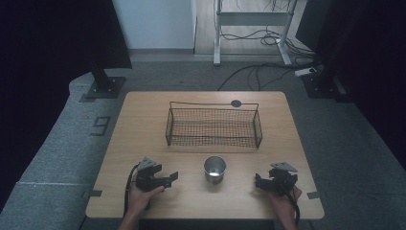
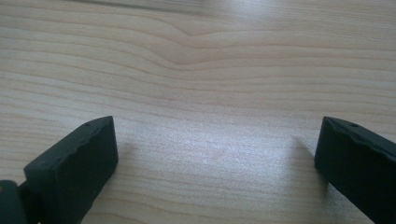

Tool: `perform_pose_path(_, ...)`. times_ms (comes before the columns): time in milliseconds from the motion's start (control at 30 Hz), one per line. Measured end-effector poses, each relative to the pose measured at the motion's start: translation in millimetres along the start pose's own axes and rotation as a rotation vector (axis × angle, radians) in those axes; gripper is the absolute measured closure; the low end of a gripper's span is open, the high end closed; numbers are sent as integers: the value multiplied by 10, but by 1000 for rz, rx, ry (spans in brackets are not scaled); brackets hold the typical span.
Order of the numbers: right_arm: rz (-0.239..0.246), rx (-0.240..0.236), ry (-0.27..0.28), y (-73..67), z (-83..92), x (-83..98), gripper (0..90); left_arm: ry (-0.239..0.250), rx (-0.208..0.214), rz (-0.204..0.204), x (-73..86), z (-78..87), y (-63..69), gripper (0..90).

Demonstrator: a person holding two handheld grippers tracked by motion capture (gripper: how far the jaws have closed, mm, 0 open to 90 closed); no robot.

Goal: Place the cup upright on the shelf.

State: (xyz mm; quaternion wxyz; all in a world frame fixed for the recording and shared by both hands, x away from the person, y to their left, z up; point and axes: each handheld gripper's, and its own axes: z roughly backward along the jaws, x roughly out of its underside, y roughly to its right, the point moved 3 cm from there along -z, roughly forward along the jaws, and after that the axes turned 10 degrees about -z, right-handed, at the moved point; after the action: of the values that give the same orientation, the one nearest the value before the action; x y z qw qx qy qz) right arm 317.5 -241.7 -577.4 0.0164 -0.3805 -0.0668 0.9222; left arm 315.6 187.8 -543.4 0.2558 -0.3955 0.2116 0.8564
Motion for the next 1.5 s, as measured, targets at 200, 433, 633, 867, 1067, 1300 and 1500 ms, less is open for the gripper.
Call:
perform_pose_path(200,2,-2,0,6,2,1,0,6,1,11,21,24,0,146)
perform_pose_path(433,3,-2,0,15,4,2,0,23,-10,11,12,79,-11,147)
perform_pose_path(633,2,-1,2,15,5,2,0,48,-25,-1,-3,129,-13,154)
perform_pose_path(867,0,0,4,20,11,5,4,63,-40,-15,-39,218,49,154)
perform_pose_path(1067,0,0,3,23,9,2,5,78,-20,-21,-133,252,136,150)
perform_pose_path(1300,0,0,5,33,3,-7,11,97,-3,-30,-224,278,203,149)
perform_pose_path(1500,-2,1,10,38,0,-13,20,94,10,-48,-321,269,273,148)
